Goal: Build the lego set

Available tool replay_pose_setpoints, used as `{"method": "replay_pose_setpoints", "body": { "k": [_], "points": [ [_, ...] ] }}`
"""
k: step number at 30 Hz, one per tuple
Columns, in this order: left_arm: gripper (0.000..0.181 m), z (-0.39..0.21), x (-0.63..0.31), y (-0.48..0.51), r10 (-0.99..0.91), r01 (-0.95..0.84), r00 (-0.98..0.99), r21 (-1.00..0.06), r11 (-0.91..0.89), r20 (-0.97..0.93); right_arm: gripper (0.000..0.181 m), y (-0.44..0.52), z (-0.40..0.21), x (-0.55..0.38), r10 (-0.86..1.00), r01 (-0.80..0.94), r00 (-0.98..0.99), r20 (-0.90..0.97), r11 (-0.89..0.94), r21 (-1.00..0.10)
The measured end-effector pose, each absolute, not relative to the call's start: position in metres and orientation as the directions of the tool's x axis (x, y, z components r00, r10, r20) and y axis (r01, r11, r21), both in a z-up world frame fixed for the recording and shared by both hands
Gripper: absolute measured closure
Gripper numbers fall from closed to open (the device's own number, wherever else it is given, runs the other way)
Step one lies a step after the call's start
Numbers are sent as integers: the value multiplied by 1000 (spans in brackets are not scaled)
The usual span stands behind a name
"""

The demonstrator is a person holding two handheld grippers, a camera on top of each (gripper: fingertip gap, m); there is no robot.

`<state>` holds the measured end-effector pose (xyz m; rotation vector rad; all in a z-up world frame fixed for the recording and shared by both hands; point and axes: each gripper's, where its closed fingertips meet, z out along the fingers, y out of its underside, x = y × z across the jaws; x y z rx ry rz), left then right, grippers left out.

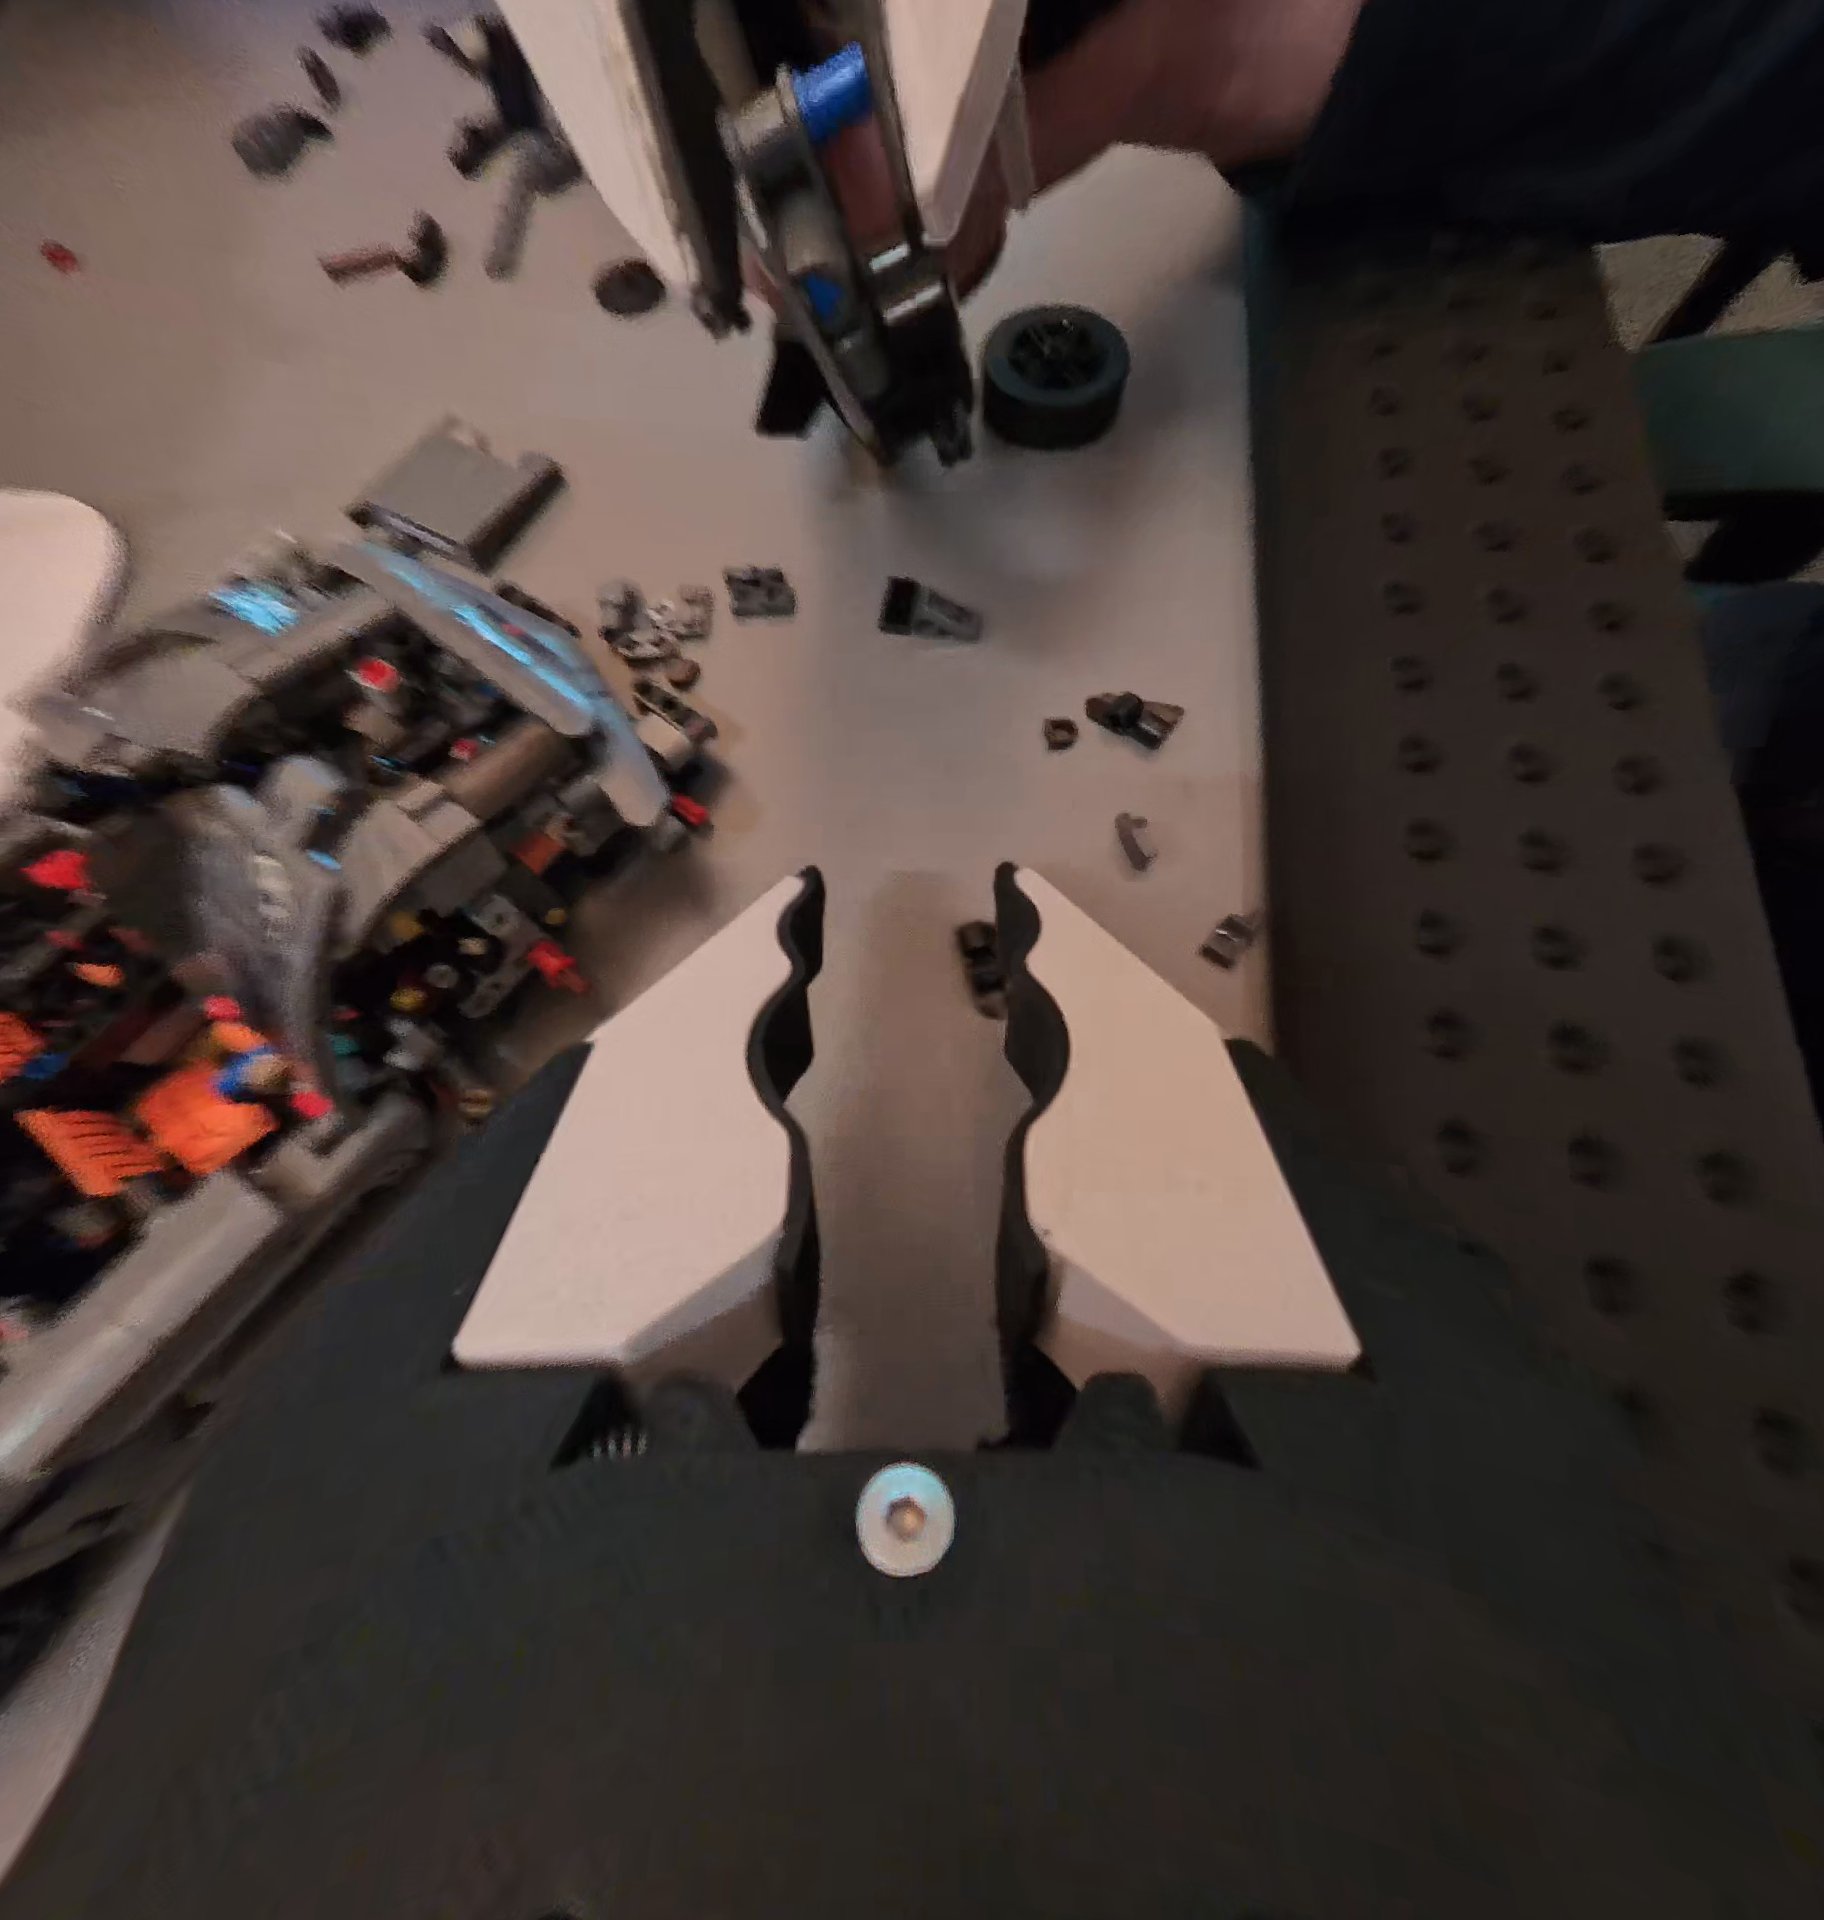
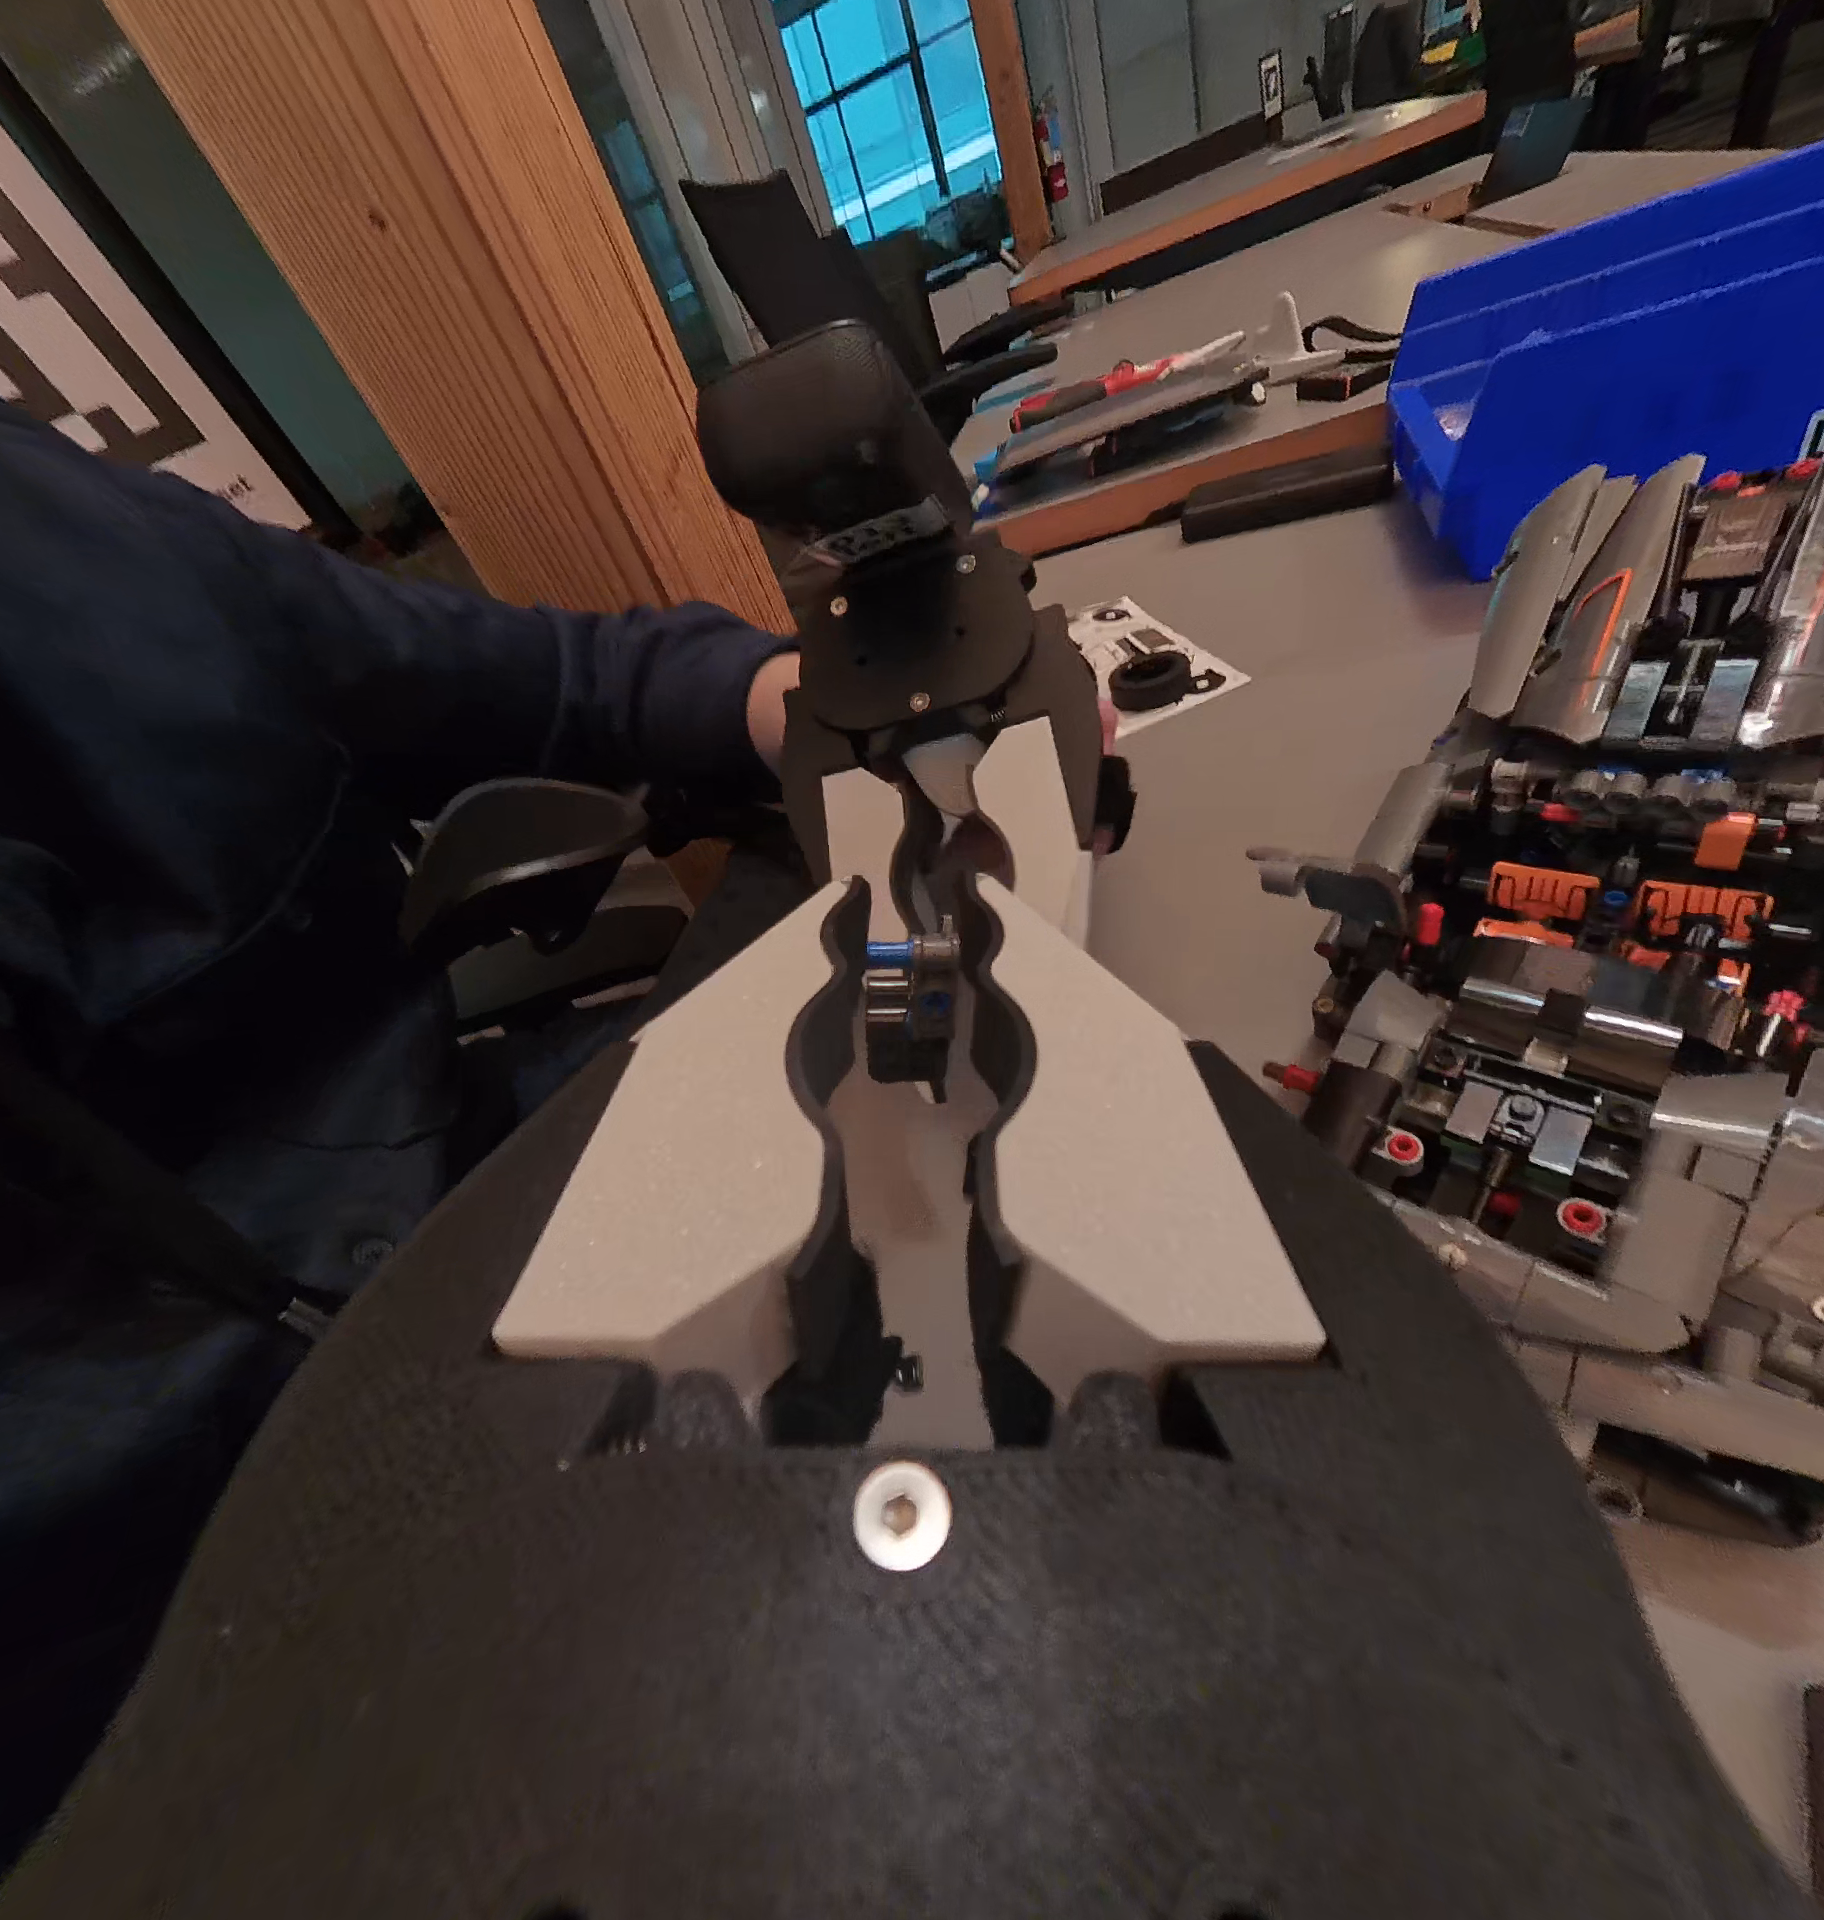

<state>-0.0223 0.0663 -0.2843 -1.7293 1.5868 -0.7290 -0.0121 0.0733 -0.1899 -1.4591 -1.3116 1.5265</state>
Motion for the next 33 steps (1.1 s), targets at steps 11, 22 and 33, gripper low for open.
{"method": "replay_pose_setpoints", "body": {
  "k": [11, 22, 33],
  "points": [
    [132, -179, -19, 100, -721, -449, 304, -761, 467, -622, 167, 97, -171, -41, 885, 105, -108, -453, -442, -891],
    [136, -196, -15, 107, -653, -549, 300, -685, 478, -696, 167, 93, -177, -51, 862, 85, -135, -488, -481, -873],
    [147, -192, -20, 109, -632, -554, 321, -681, 478, -705, 165, 91, -174, -54, 849, 49, -158, -505, -504, -863]
  ]
}}
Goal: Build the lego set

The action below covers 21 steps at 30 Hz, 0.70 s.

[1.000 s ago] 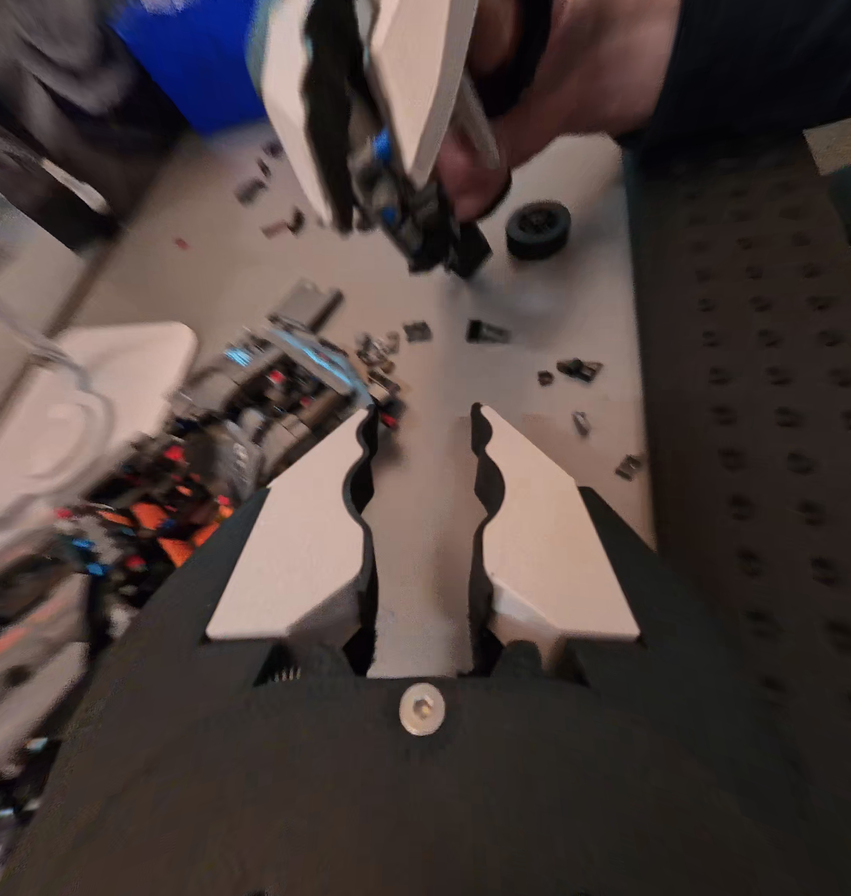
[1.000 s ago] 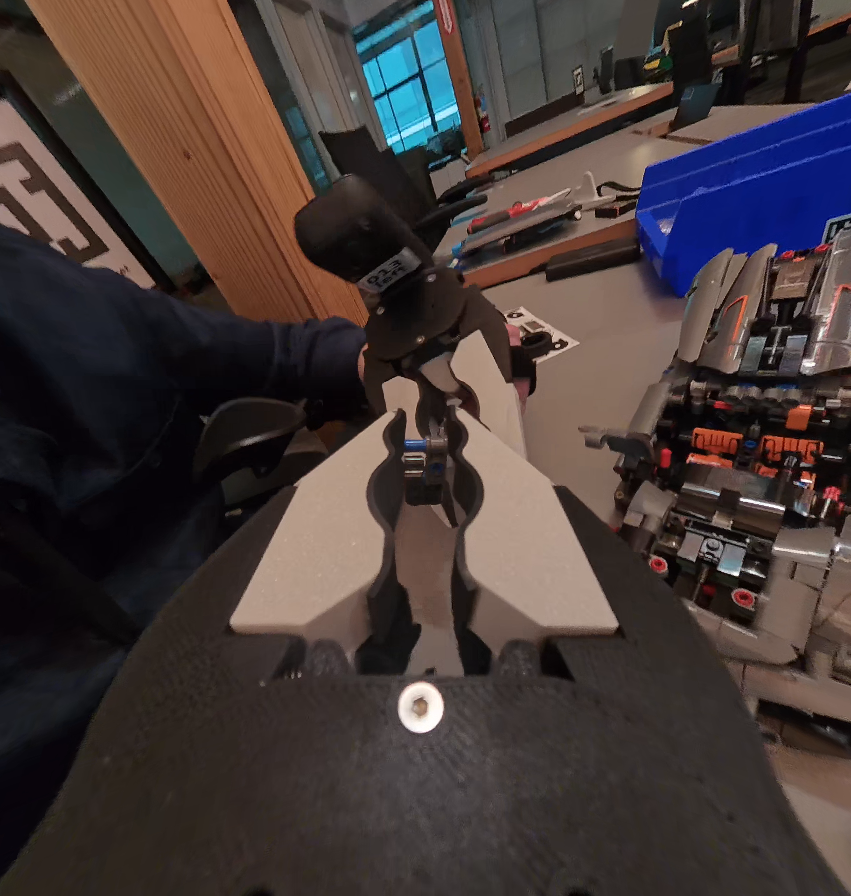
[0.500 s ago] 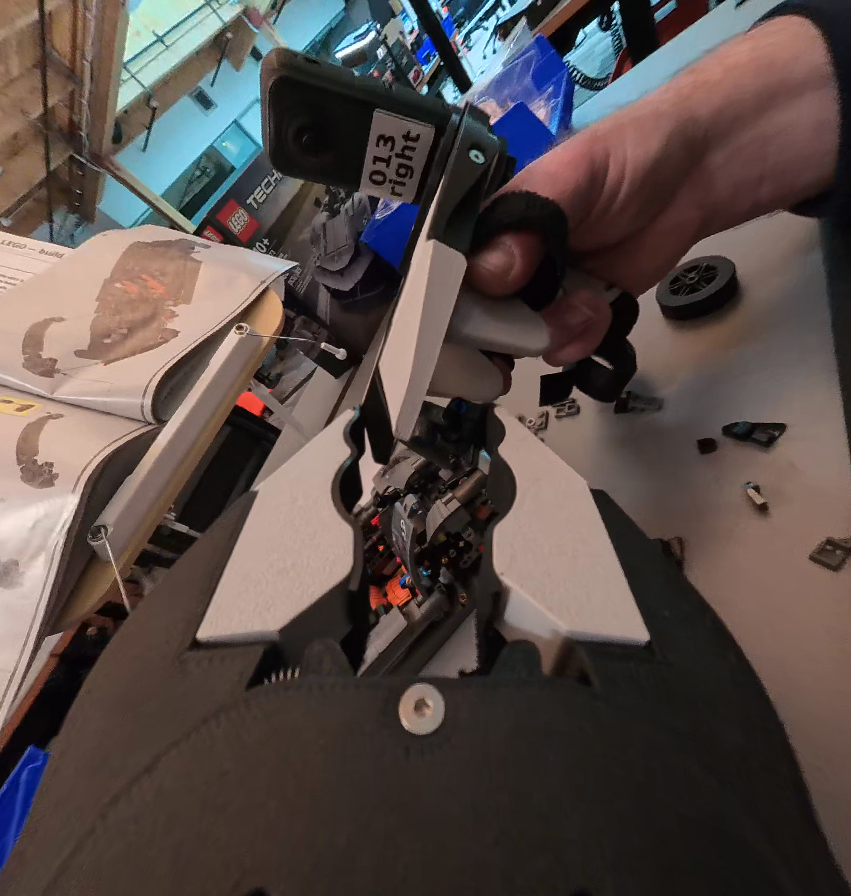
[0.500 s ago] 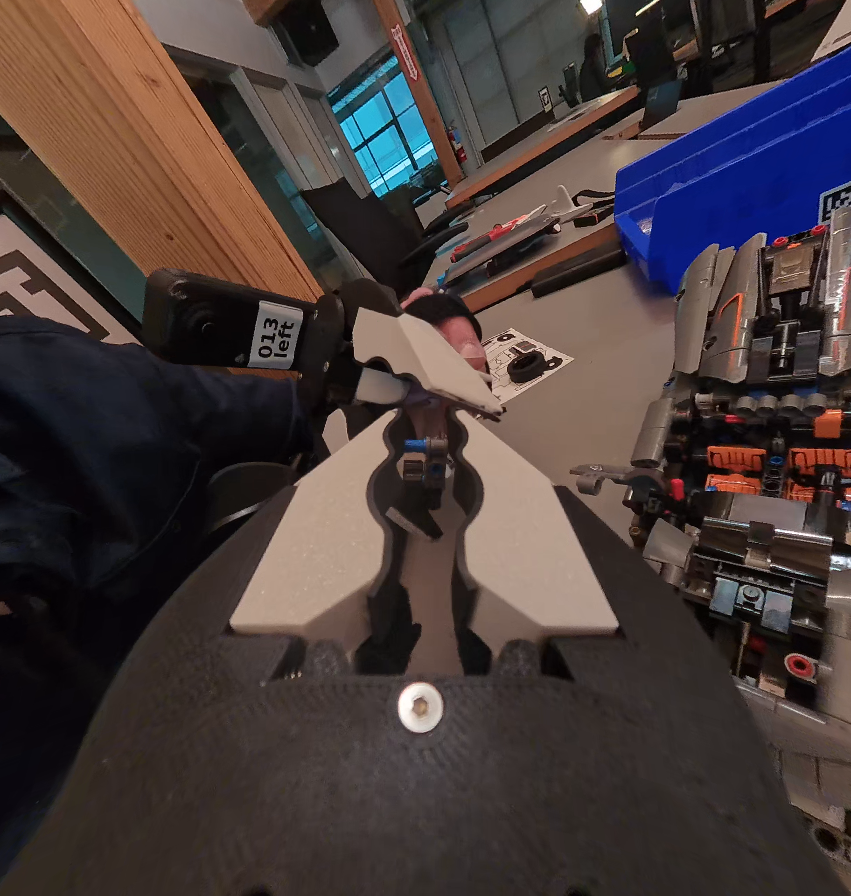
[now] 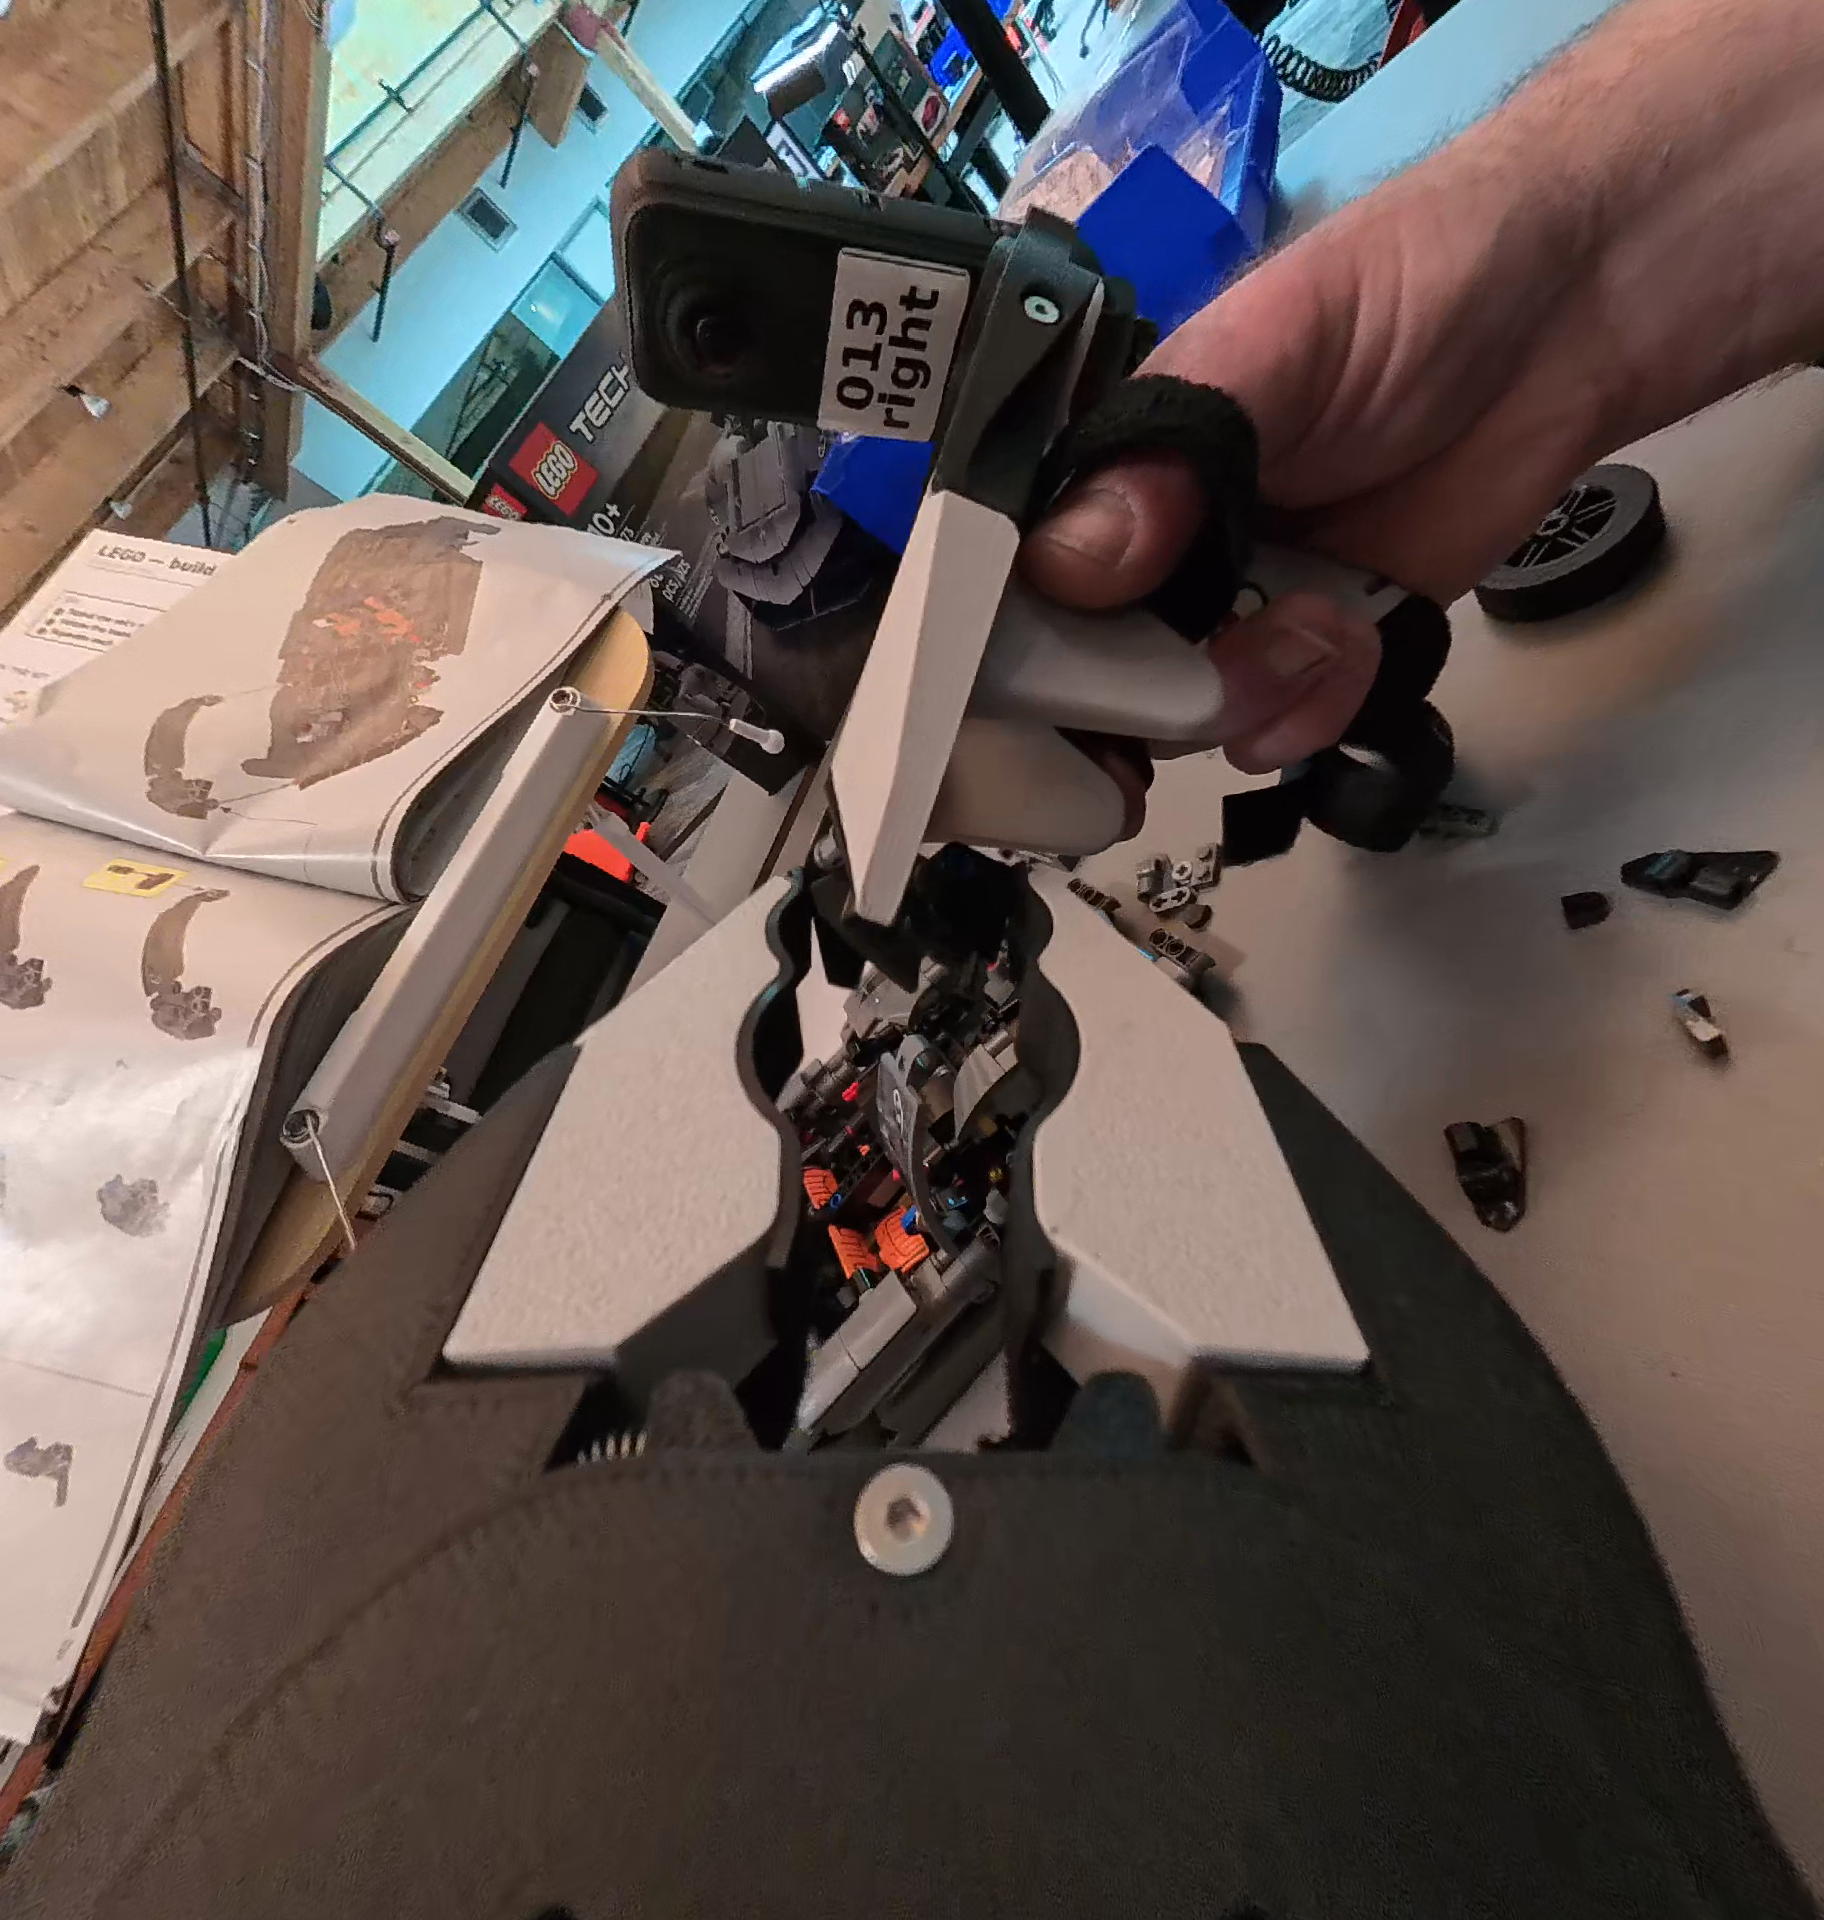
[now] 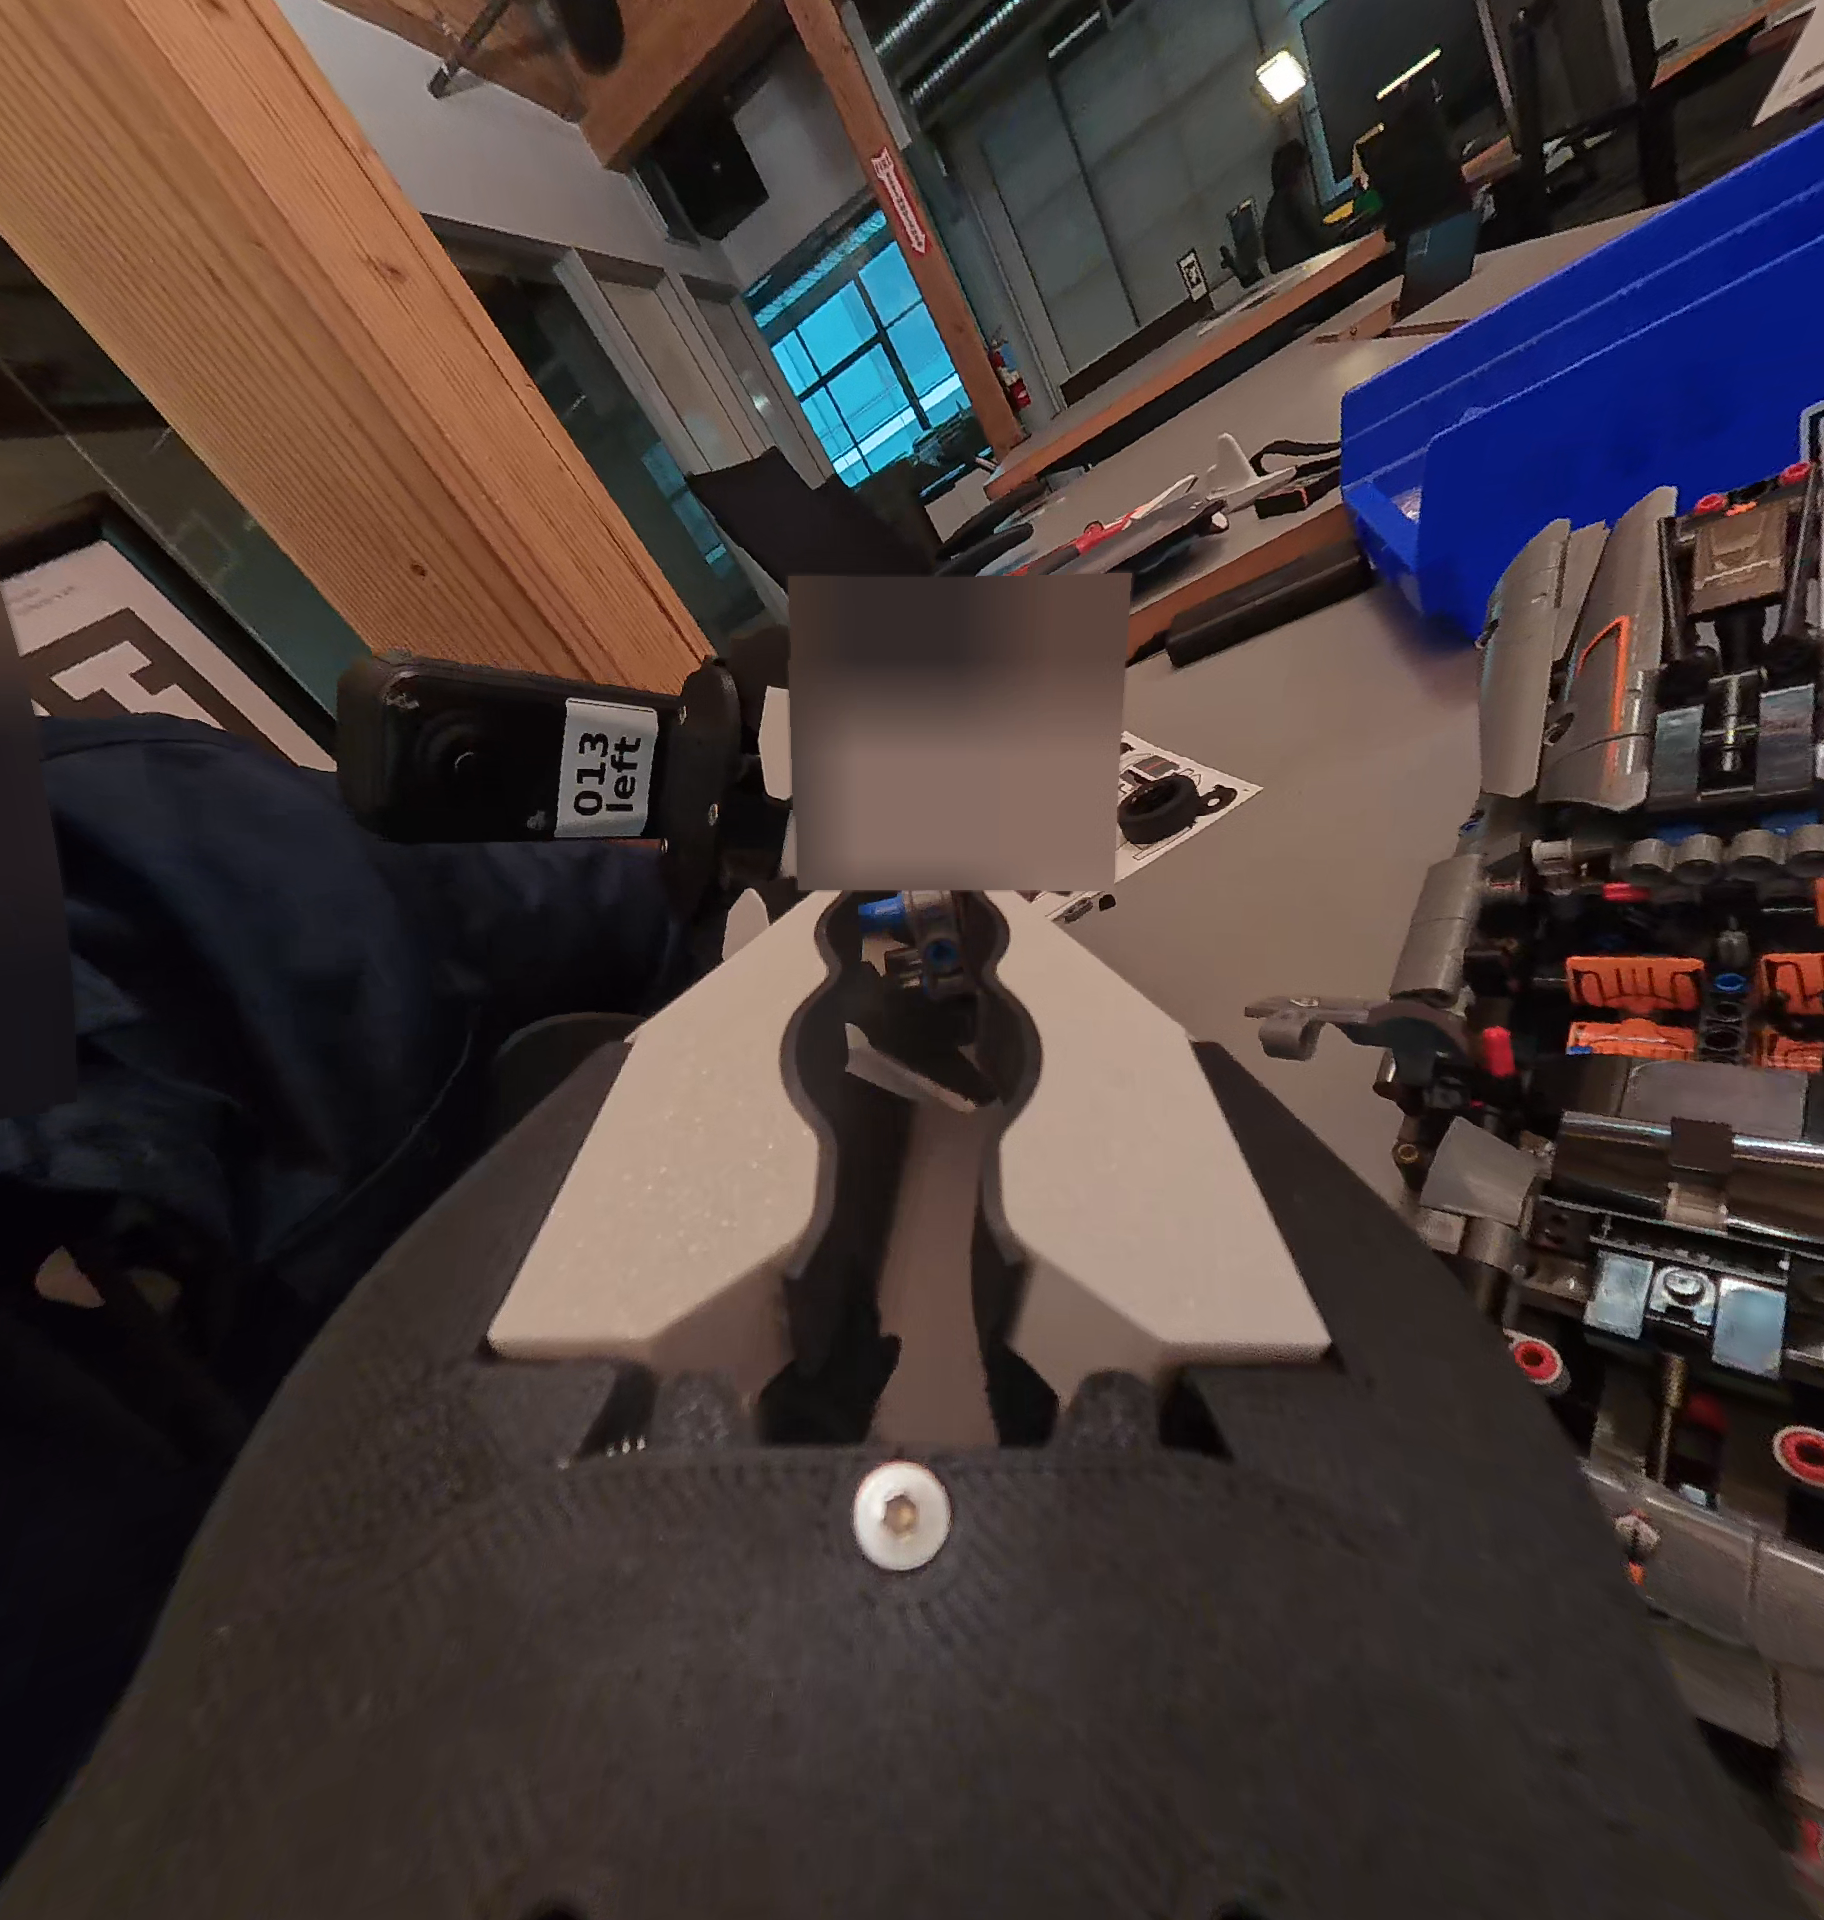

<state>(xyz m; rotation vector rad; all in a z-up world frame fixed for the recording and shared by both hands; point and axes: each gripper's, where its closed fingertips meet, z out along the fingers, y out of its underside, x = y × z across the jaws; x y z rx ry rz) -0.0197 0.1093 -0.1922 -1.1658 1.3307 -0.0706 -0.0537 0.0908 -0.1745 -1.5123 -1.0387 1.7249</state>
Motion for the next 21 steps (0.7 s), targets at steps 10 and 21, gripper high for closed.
{"method": "replay_pose_setpoints", "body": {
  "k": [10, 21],
  "points": [
    [127, -190, -21, 110, -656, -516, 343, -719, 466, -672, 166, 90, -173, -48, 833, 46, -185, -521, -522, -852],
    [146, -198, -18, 108, -596, -568, 289, -636, 523, -749, 165, 84, -177, -51, 836, 82, -186, -516, -511, -856]
  ]
}}
